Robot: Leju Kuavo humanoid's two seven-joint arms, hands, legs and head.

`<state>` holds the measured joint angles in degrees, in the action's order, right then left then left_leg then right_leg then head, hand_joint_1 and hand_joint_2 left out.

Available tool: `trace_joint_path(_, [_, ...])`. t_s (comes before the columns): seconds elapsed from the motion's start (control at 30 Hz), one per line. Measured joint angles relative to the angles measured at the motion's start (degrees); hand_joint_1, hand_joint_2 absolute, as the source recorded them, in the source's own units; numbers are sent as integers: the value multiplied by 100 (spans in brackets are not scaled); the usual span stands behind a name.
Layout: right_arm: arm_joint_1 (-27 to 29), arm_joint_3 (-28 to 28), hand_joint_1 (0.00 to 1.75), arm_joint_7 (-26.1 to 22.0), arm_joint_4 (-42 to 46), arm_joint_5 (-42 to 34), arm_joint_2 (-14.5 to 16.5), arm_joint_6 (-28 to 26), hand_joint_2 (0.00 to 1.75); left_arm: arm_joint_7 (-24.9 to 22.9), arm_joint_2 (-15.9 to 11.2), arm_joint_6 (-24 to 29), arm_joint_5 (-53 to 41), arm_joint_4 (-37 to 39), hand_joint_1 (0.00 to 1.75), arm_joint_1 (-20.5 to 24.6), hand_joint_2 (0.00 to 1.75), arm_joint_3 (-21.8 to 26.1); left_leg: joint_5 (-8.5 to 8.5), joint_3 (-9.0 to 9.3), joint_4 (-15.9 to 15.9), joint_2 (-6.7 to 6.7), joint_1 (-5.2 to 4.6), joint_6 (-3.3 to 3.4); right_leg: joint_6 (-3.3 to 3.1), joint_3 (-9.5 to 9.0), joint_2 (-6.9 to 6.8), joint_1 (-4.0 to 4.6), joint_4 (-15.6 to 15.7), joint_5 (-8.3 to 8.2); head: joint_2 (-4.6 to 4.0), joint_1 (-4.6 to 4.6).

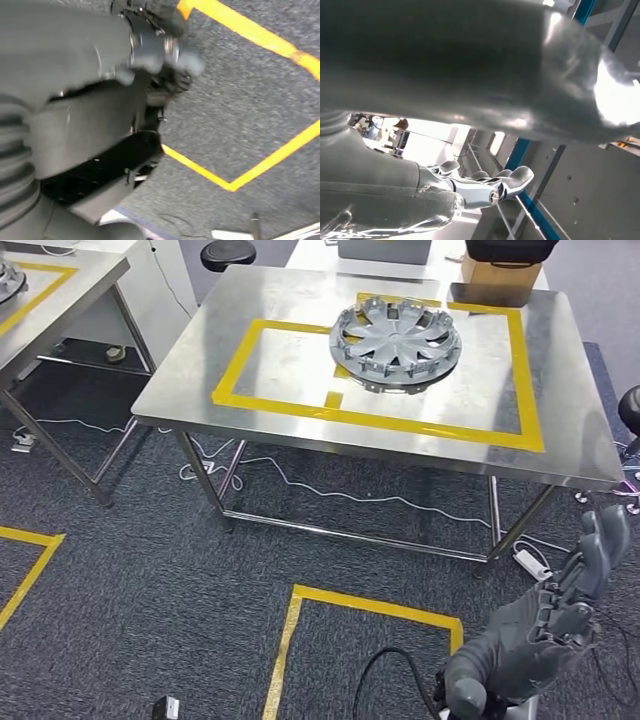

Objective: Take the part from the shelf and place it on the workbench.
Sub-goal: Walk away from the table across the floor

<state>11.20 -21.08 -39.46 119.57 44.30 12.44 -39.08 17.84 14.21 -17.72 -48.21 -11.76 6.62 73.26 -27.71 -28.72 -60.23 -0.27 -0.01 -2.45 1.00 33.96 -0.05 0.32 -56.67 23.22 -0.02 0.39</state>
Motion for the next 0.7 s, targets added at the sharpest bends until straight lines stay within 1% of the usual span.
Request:
trace_joint_path(0.03, [0, -1, 0, -1, 1, 1, 0, 0, 0, 0, 9, 2, -1, 0, 0, -1, 175, 1, -47, 187, 310, -6, -1, 33, 27, 49, -4, 9, -27, -44, 0, 2])
trace_joint_path(0.07, [0, -1, 0, -1, 1, 2, 0, 0, 0, 0, 18, 2, -2, 0, 0, -3, 175, 1, -91, 275, 491, -11, -12, 77, 51, 93, -9, 14, -43, -94, 0, 7])
trace_joint_path(0.1, [0, -1, 0, -1, 1, 2, 0, 0, 0, 0, 23, 2, -2, 0, 0, -14, 175, 2, -97, 255, 554, -13, -22, 135, 77, 130, -13, 9, -51, -149, 0, 9])
trace_joint_path(0.13, [1, 0, 0, -1, 1, 3, 0, 0, 0, 0, 26, 2, -3, 0, 0, -30, 175, 3, -60, 198, 552, -1, -24, 190, 103, 169, -9, -1, -62, -165, 0, 7])
trace_joint_path(0.17, [1, 1, 0, 0, 1, 3, 0, 0, 0, 0, 25, 2, -2, 0, 0, -48, 131, 4, -10, 144, 549, 11, -26, 246, 130, 220, -5, -12, -117, -92, 0, 11])
trace_joint_path(0.2, [1, 2, 0, 0, 1, 3, -1, 0, 0, 0, 25, 2, -1, 0, 0, -59, 87, 5, 40, 85, 553, 22, -20, 296, 158, 291, 0, -21, -268, 83, 0, 14])
trace_joint_path(0.23, [1, 3, 0, 1, 1, 3, -1, 0, 0, 0, 24, 2, 1, 0, 0, -63, 44, 7, 93, 22, 556, 30, -16, 331, 181, 388, 3, -29, -538, 342, 0, 23])
trace_joint_path(0.27, [1, 3, 0, 1, 0, 2, -2, 0, 0, 0, 23, 3, 1, 0, 0, -63, 0, 7, 144, -49, 556, 29, -18, 350, 198, 501, 2, -31, -909, 619, 0, 32])
trace_joint_path(0.3, [2, 3, 0, 1, -1, 2, -2, 0, 0, 0, 23, 13, -6, 0, 0, -62, 0, 7, 197, -121, 555, 30, -20, 357, 209, 600, 2, -34, -1307, 820, 0, 37])
trace_joint_path(0.33, [2, 3, 0, 1, -1, 3, -2, 0, 0, 2, 23, 30, -21, 0, 0, -62, 0, 7, 256, -195, 553, 31, -22, 355, 212, 656, 2, -34, -1625, 886, 0, 40])
trace_joint_path(0.37, [2, 3, 0, 1, -2, 4, -2, 0, 0, 7, 23, 50, -39, 0, 0, -61, 0, 6, 313, -267, 549, 34, -24, 347, 209, 636, 2, -34, -1781, 819, 0, 39])
trace_joint_path(0.4, [2, 3, 0, 1, -2, 5, -2, 0, 0, 12, 22, 72, -65, 0, 0, -60, 0, 5, 366, -334, 543, 36, -25, 338, 201, 516, 2, -33, -1735, 659, 0, 40])
trace_joint_path(0.43, [1, 3, 0, 1, -2, 6, -2, 0, 0, 20, 22, 89, -86, 0, 0, -58, 0, 4, 414, -392, 534, 35, -26, 325, 189, 283, 1, -33, -1476, 484, 0, 39])
trace_joint_path(0.47, [1, 3, 0, 1, -2, 7, -2, 0, 0, 32, 21, 103, -109, 0, 0, -56, 0, 4, 454, -438, 521, 32, -28, 308, 175, -30, -1, -32, -1064, 408, 0, 41])
trace_joint_path(0.5, [-1, 3, 0, 1, -2, 9, -2, 0, 0, 45, 21, 124, -139, 0, 0, -54, 0, 2, 489, -474, 505, 26, -35, 285, 157, -361, -1, -29, -602, 422, 0, 40])
trace_joint_path(0.53, [-2, 3, 0, 1, -2, 16, -2, 0, 0, 64, 19, 148, -174, 0, 0, -51, 0, -2, 524, -494, 491, 22, -43, 257, 139, -599, -1, -24, -231, 489, 0, 37])
trace_joint_path(0.57, [-4, 3, 0, 1, -2, 25, -2, 0, 0, 83, 16, 175, -215, 0, 0, -50, 0, -9, 557, -505, 483, 20, -46, 224, 115, -729, 3, -15, -2, 570, 0, 35])
trace_joint_path(0.6, [-6, 3, 0, 1, -1, 43, -2, 0, 0, 100, 13, 199, -252, 0, 0, -49, 0, -20, 590, -511, 483, 20, -46, 189, 83, -758, 9, -5, 85, 594, 0, 33])
trace_joint_path(0.63, [-9, 3, 0, 5, -1, 77, -2, 0, 0, 115, 8, 216, -289, 0, 0, -48, 0, -33, 610, -518, 482, 21, -38, 155, 46, -722, 9, -9, 89, 573, 0, 34])
trace_joint_path(0.67, [-13, 3, 0, 12, -1, 122, -2, 0, 0, 140, 4, 228, -334, 0, 0, -48, 0, -53, 573, -542, 446, 20, -31, 119, 5, -700, 9, -13, 92, 540, 0, 32])
trace_joint_path(0.7, [-18, 3, 0, 20, -3, 161, -2, 0, 0, 183, 0, 233, -394, 0, 0, -47, 0, -74, 458, -598, 324, 20, -26, 84, -35, -674, 5, -23, 99, 504, 0, 19])
